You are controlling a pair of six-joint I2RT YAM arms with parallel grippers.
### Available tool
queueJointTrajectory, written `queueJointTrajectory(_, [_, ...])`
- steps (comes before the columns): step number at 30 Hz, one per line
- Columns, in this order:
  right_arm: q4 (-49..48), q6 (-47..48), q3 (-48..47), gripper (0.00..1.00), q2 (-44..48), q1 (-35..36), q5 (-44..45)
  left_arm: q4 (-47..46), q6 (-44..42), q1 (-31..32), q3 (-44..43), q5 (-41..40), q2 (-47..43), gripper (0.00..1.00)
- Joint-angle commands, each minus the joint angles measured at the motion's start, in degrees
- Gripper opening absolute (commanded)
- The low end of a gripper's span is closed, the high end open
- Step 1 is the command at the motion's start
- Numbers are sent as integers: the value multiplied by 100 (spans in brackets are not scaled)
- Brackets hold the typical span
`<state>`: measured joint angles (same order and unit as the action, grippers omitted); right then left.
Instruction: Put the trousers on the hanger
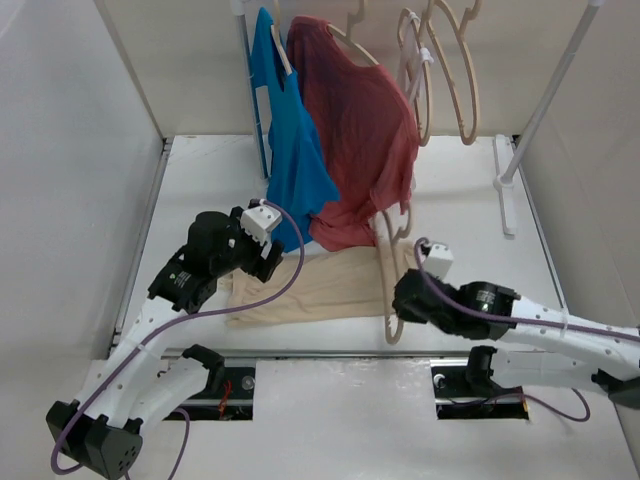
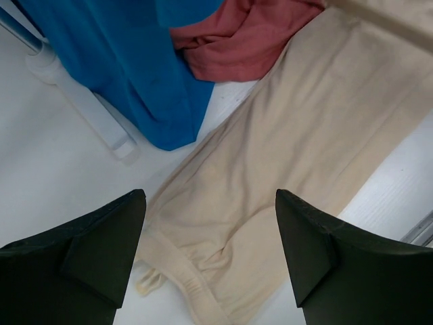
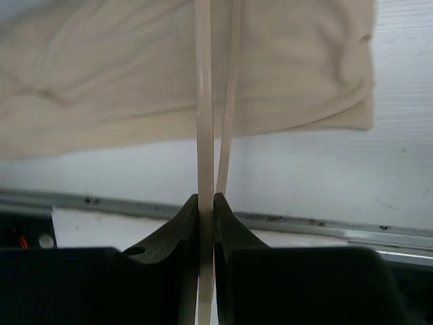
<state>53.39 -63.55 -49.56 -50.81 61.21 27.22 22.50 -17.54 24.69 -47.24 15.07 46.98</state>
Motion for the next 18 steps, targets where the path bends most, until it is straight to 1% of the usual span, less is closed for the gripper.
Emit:
queueJointTrajectory(1, [-92,-869,-623,0,-376,1364,1230,-132,304,36,-224,242,13,74])
queueJointTrajectory(2, [-39,-870,-721,0,-804,1593,1407,-184,365,36,-224,242,13,74])
queueJointTrajectory(5, [32,-870,-1045,0,-1561,2218,1803,-185,418,36,-224,295,66,74])
queueJointTrajectory(6, [92,-948,-1099,0,-2060,2342,1891,-185,418,88,-224,295,66,74])
queueJointTrajectory(8, [93,-949,-1266,0,-2520,2518,1892,-185,470,89,-224,347,118,74])
queueJointTrajectory(9, [93,-949,-1319,0,-2931,2580,1892,-185,471,89,-224,417,118,74])
queueJointTrajectory(12, [-21,-843,-1651,0,-3548,2659,1945,-237,524,142,-224,645,258,74])
queueJointTrajectory(13, [57,-843,-1749,0,-3977,2659,2040,-237,524,194,-224,733,311,76])
queueJointTrajectory(15, [58,-756,-1994,0,-4383,2659,2147,-237,585,194,-303,1146,487,78])
queueJointTrajectory(16, [110,-695,-2066,0,-4742,2659,2199,-237,585,194,-381,1295,548,80])
queueJointTrajectory(17, [111,-624,-2127,0,-4902,2659,2200,-237,646,194,-460,1462,610,83])
queueJointTrajectory(18, [111,-624,-2180,0,-5026,2659,2252,-185,647,194,-461,1829,732,84])
